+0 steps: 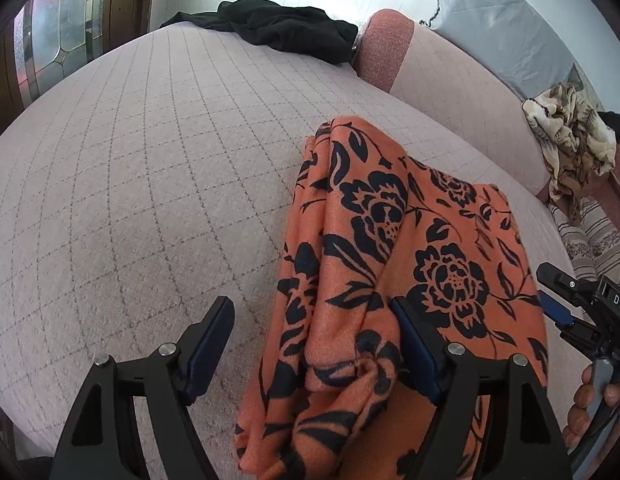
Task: Fold small clothes
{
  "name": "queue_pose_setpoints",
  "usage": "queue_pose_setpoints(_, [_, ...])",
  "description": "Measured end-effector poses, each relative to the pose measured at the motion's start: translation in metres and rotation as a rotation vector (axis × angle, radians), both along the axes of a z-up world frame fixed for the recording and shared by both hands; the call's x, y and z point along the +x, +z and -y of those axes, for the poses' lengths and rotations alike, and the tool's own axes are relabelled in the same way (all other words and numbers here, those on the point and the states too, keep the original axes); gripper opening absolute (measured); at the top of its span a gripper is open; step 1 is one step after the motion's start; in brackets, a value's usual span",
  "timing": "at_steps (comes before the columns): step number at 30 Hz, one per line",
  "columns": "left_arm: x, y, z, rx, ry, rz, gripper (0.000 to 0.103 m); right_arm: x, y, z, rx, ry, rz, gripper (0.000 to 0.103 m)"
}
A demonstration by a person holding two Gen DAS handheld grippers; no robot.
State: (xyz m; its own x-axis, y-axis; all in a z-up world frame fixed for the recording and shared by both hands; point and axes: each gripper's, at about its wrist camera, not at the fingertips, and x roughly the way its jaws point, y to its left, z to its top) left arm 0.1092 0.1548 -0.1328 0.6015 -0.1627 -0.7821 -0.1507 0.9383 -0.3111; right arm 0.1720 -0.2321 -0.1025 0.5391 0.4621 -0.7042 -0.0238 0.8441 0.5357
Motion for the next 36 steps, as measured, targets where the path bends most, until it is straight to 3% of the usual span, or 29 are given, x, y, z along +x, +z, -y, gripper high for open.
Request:
queue_pose_setpoints(3, [-0.029,0.029,-0.009,0.027,-0.008,0.097,0.075,-0.021,0.032,-0.007,0.009,0.057,0.099,0.063])
queue_pose_setpoints(4, [-0.038,0.033,-0.01,0.06,0.0,0.11,0.075,-0.028,0.039,-0.013,0.021,0.094,0.123,0.069])
queue_pose_setpoints(6, [-0.043,0.019,-0.014,0.094,-0.004,0.039,0.076,-0.035,0.041,-0.031,0.041,0.18,0.129,0.076])
queue_pose_setpoints(8, [-0.036,-0.018,-0.025,-0.014,-0.02,-0.104,0.076,-0.038,0.023,-0.048,0.037,0.26,0.088,0.076])
queue_pose_setpoints(9, [-0.038,-0.012,-0.028,-0.024,-0.011,-0.08,0.073,-0.041,0.009,-0.053,0.028,0.279,0.035,0.076])
queue_pose_setpoints(10, [-0.04,-0.002,-0.027,-0.015,-0.025,-0.059,0.063,-0.038,-0.003,-0.057,0.028,0.272,-0.005,0.076])
queue_pose_setpoints(11, [-0.043,0.006,-0.026,-0.021,-0.043,-0.035,0.06,-0.04,-0.005,-0.057,0.037,0.258,0.015,0.076])
queue_pose_setpoints(15, [-0.045,0.027,-0.037,-0.089,-0.034,0.0,0.059,-0.043,-0.004,-0.05,0.077,0.25,0.016,0.076])
queue_pose_setpoints(18, [-0.02,0.048,-0.045,-0.125,-0.052,0.037,0.059,-0.046,-0.005,-0.049,0.073,0.256,0.027,0.076])
queue_pose_setpoints(20, [0.011,0.049,-0.041,-0.102,-0.092,0.028,0.059,-0.048,-0.005,-0.052,0.058,0.266,0.045,0.077])
queue_pose_setpoints(23, [0.062,0.018,-0.03,-0.116,-0.153,-0.103,0.057,-0.051,-0.005,-0.054,0.06,0.266,0.057,0.078])
queue_pose_setpoints(25, [0.084,-0.004,-0.029,-0.166,-0.178,-0.176,0.038,-0.051,-0.006,-0.051,0.082,0.264,0.052,0.078])
queue_pose_setpoints(27, [0.089,0.002,-0.03,-0.17,-0.183,-0.163,0.027,-0.049,-0.008,-0.047,0.118,0.262,0.044,0.078])
queue_pose_setpoints(28, [0.089,0.009,-0.029,-0.13,-0.178,-0.135,0.023,-0.049,-0.008,-0.046,0.129,0.266,0.045,0.078])
queue_pose_setpoints(30, [0.093,0.009,-0.031,-0.096,-0.15,-0.121,0.023,-0.05,-0.011,-0.045,0.139,0.274,0.05,0.078])
queue_pose_setpoints(32, [0.096,-0.008,-0.035,-0.12,-0.14,-0.167,0.034,-0.051,-0.012,-0.046,0.143,0.277,0.054,0.078])
queue_pose_setpoints(33, [0.094,-0.007,-0.038,-0.114,-0.124,-0.153,0.041,-0.051,-0.012,-0.046,0.144,0.279,0.054,0.078])
queue_pose_setpoints(36, [0.094,0.01,-0.042,-0.138,-0.124,-0.126,0.041,-0.051,-0.011,-0.045,0.15,0.277,0.047,0.078])
